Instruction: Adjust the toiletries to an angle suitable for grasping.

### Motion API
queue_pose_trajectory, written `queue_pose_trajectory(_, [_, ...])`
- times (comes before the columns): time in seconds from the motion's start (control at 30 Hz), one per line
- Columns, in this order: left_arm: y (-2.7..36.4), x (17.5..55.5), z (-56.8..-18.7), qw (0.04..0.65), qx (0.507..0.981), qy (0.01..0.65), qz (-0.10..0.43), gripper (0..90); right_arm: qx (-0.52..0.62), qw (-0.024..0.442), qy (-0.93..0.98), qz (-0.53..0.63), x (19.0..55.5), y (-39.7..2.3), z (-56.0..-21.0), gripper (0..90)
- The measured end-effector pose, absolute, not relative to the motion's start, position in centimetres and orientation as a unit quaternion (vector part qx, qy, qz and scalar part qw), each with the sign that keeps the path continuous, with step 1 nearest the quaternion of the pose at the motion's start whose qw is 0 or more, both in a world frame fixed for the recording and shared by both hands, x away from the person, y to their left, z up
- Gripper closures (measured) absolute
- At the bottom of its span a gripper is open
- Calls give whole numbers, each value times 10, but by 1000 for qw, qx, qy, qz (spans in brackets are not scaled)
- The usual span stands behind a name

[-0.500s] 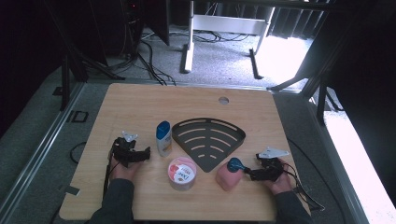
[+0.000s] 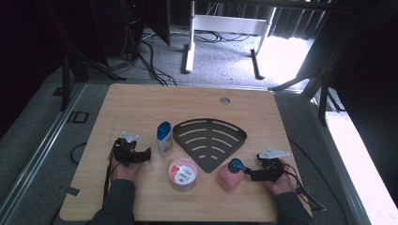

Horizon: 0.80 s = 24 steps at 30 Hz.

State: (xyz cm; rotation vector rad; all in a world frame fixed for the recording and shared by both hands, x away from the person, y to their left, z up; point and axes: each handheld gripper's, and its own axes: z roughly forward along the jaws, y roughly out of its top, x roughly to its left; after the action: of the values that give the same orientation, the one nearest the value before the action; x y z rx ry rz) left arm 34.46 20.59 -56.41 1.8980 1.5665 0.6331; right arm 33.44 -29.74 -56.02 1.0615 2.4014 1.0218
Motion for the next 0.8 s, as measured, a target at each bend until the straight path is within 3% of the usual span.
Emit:
queue_pose_trajectory(0.17, [207,344,-564,297,713,589,240,122,369,159,844,356,334,-297,-560,131])
queue_pose_trajectory(0.33, [207,343,-563,303,712,585,243,217,372,161,841,358,332,-296,-560,159])
queue_pose_trajectory(0.47, [208,340,-558,299,717,583,240,430,369,161,840,362,329,-297,-558,322])
queue_pose_trajectory(0.53, [207,338,-557,296,722,578,241,493,373,151,838,368,329,-299,-556,394])
queue_pose_trajectory(0.8, [206,331,-548,321,729,565,216,524,372,148,837,374,327,-299,-552,492])
